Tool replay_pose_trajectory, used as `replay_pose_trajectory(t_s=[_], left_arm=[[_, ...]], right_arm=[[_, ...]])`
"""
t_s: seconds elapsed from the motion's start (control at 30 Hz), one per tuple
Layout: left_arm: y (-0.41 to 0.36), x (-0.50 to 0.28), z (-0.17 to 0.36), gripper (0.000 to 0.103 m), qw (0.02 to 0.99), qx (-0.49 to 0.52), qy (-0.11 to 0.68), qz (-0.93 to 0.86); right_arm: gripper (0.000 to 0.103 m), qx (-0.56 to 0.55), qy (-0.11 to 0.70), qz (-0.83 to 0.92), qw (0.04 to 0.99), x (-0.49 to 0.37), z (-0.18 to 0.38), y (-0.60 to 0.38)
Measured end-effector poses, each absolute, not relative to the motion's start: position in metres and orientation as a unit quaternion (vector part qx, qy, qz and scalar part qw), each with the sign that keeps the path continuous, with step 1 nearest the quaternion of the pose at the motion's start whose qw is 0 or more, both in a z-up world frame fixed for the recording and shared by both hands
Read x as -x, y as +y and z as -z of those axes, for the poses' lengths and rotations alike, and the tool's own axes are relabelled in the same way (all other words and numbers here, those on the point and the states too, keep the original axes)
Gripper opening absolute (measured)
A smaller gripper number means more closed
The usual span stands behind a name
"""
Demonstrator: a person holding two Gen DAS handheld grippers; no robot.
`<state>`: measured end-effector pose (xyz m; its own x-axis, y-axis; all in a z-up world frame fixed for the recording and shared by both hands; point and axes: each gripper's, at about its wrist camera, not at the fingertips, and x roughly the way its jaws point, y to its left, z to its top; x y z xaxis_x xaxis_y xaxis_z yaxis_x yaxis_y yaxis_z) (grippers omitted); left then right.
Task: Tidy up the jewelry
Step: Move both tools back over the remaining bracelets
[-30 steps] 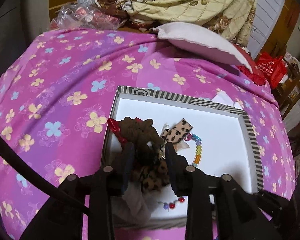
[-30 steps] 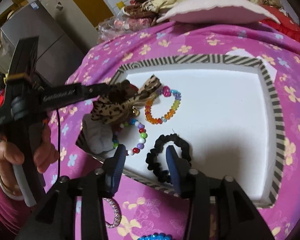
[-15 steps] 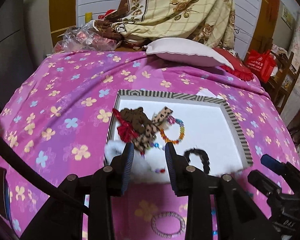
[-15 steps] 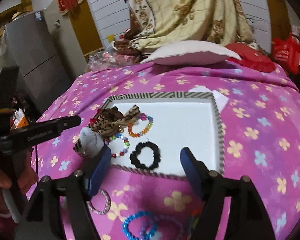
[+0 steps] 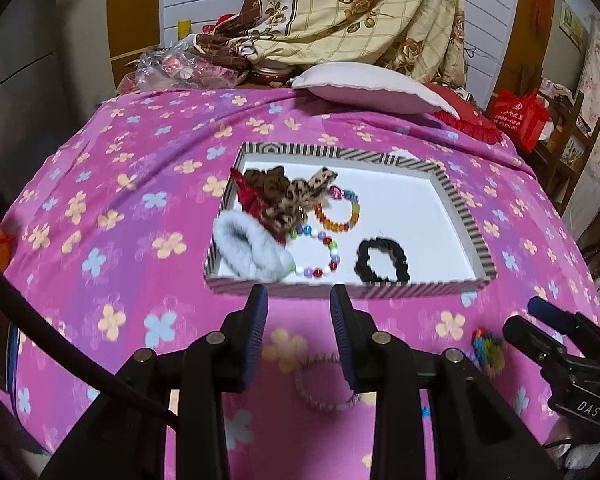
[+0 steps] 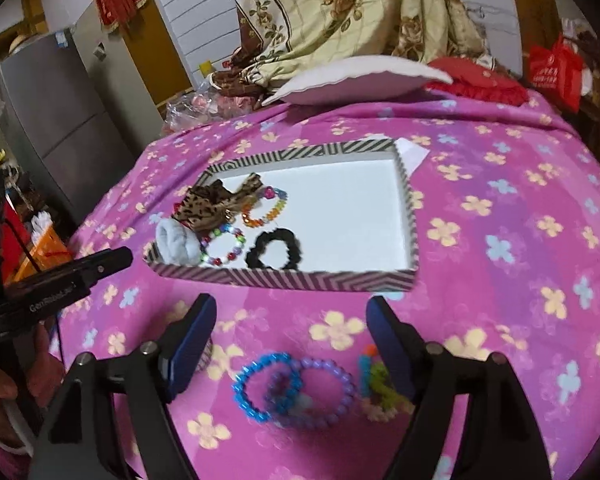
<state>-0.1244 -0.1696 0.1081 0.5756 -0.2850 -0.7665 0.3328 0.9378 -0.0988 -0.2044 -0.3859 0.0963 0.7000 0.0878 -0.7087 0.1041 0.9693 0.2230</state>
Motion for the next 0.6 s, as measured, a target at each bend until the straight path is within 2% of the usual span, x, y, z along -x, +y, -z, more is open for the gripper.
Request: replay_pose_trajectory(t_s=[0.6], left_arm=[[-0.157,0.166,-0.092,0.012,0.874,-0.015,0.449,0.183]], right_arm=[[0.080,-0.085,0.415,0.030,0.906,0.262,-0.081,-0.398]])
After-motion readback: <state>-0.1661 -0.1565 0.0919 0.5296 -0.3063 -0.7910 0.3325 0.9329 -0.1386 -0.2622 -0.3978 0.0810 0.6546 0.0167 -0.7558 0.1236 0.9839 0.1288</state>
